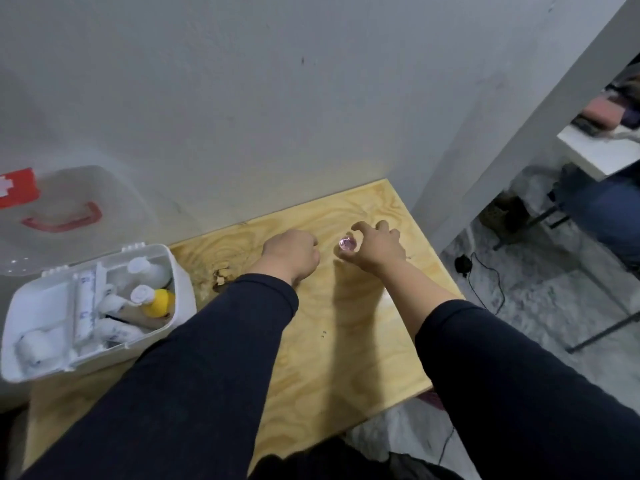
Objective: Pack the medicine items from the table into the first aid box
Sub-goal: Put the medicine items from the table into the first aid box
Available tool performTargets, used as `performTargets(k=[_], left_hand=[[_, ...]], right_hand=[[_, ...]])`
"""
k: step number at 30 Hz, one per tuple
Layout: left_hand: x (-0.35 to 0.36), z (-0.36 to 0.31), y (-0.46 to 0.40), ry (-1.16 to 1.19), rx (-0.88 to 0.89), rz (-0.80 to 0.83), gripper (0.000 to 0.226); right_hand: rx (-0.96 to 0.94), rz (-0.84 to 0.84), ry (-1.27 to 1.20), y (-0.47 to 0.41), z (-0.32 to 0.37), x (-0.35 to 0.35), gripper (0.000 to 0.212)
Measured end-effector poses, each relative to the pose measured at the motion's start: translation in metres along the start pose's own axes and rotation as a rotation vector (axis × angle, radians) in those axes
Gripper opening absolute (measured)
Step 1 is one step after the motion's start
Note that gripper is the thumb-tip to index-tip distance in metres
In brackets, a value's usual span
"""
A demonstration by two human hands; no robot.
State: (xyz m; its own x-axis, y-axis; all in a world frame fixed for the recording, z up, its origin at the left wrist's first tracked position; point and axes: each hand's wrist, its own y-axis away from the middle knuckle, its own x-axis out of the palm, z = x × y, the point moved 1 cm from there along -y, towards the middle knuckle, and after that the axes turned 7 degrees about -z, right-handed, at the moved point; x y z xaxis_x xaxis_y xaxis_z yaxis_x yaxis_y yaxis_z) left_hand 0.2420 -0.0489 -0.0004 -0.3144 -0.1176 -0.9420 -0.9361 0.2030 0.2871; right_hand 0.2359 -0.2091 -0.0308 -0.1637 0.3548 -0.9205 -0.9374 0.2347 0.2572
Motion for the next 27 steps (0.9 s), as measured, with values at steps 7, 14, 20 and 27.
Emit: performTargets(k=[7,14,20,27], left_hand=[[0.003,0.012,0.010,0.018,-0.036,-0.009,0.042],[0.003,0.029,0.044,0.016,0.000,-0.009,0.041],[-0.025,0.070,0.084,0.081,-0.025,-0.095,0.041],[-0.071,0.148,0.145,0.146,-0.127,-0.311,0.037]], right_hand=[[-0.116,-0.067,-0.031,0.007,0.012,0.014,0.028],[-0.099,-0.071,-0.064,0.039,0.028,0.020,0.029],[-0.216,-0.097,-0.079,0.074,0.095,-0.012,0.038],[-0.474,-0.173,-0.101,0.131,0.211,-0.036,0.034]])
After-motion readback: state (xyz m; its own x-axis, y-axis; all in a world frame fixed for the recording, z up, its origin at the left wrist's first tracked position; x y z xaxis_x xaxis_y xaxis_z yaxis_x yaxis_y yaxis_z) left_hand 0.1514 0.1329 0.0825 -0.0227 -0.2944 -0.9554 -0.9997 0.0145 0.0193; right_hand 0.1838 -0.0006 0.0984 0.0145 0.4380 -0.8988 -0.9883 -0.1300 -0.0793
